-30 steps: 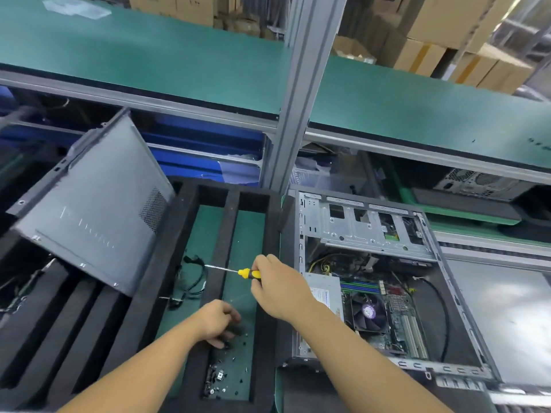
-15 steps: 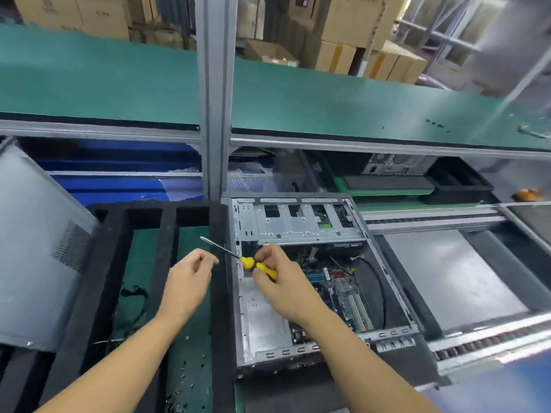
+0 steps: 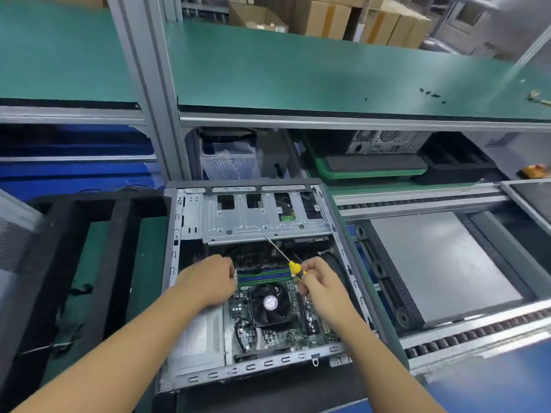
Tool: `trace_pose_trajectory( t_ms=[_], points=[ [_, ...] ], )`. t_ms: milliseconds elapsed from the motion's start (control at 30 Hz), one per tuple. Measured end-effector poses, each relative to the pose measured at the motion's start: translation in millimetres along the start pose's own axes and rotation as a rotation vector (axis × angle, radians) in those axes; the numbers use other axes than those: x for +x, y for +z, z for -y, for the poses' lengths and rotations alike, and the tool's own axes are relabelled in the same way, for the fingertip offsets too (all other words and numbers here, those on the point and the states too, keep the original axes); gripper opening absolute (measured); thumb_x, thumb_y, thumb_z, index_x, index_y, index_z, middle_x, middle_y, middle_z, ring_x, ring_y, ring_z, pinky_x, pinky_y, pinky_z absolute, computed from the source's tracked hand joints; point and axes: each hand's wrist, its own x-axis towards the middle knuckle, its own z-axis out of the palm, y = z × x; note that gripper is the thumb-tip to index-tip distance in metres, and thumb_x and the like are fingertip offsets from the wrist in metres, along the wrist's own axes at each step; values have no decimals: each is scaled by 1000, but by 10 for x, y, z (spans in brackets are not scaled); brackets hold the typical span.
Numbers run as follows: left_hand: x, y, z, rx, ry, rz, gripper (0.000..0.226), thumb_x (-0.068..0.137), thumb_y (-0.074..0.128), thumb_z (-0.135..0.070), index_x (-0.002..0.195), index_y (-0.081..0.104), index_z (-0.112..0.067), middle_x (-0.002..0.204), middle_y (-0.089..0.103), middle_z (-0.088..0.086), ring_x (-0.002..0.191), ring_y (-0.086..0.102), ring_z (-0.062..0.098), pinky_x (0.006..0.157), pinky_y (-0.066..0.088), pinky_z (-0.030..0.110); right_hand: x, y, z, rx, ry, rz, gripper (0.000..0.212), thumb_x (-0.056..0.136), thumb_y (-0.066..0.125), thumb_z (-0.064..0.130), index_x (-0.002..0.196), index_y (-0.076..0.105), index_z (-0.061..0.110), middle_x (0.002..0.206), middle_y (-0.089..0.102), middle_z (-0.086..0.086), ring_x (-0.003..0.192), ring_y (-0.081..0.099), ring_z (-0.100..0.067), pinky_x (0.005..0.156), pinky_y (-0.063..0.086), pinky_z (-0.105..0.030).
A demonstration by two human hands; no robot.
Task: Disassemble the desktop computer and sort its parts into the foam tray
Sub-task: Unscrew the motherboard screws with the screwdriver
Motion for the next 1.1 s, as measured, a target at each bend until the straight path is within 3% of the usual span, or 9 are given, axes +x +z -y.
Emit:
trace_pose_trajectory(
  t_ms=[100,267,400,600,767,833,933,1000,1100],
  points=[
    [133,-46,-116,35,-24,210,24,92,51,-30,111,64,-26,108,66,-5,96,62,16,88,52,36,88,-122,-40,56,-44,-40,18,94,43,16,96,50,32,68,63,3,57,48,-10,54,38,-27],
    [336,92,-597,88,104,177,27,93,55,-36,120,59,-35,116,60,-7,97,55,15,84,49,33,107,-404,0,-65,-169,-177,9,94,54,36,96,47,41,87,69,14,61,56,-7,52,43,-21],
    [517,341,-860,-19,99,184,29,93,54,-30,121,61,-30,126,61,-2,112,58,20,93,50,36,235,-654,139,-282,-299,-220,16,91,66,23,93,58,37,94,59,15,86,55,1,68,40,-10],
    [663,529,-954,-321,10,-85,17,90,54,-20,100,64,-30,94,65,-12,90,63,11,83,54,33,313,-836,351,-243,-411,-161,20,88,71,19,95,58,33,97,61,12,89,57,2,70,40,-5],
    [726,628,-961,-420,-8,-100,12,90,56,-18,96,62,-26,82,59,-17,69,55,-2,59,39,19,251,-982,424,-52,-459,-53,18,91,60,20,98,53,35,89,60,5,74,54,-18,65,49,-36],
    [728,659,-962,-450,-25,-97,10,89,57,-17,94,60,-26,79,59,-17,67,55,0,55,40,20,251,-989,433,-125,-449,6,17,92,56,21,98,50,36,87,59,7,67,51,-11,59,45,-24],
    [728,687,-948,-420,-37,-52,12,86,62,-21,94,60,-30,81,63,-18,82,61,9,82,53,36,300,-987,445,-295,-392,123,17,94,58,19,98,49,33,82,56,10,61,49,-6,57,39,-12],
    [724,682,-923,-340,-3,-9,13,84,68,-27,93,64,-36,86,66,-22,93,59,9,98,46,46,356,-983,464,-530,-357,216,13,95,59,22,102,53,31,86,57,9,65,50,-5,61,39,-19],
    [733,683,-927,-203,170,75,36,84,70,-35,118,65,-45,114,69,-14,113,57,15,103,39,48,416,-901,497,-899,-334,280,17,97,58,23,114,58,23,104,62,1,84,49,-12,68,34,-26]
  ],
)
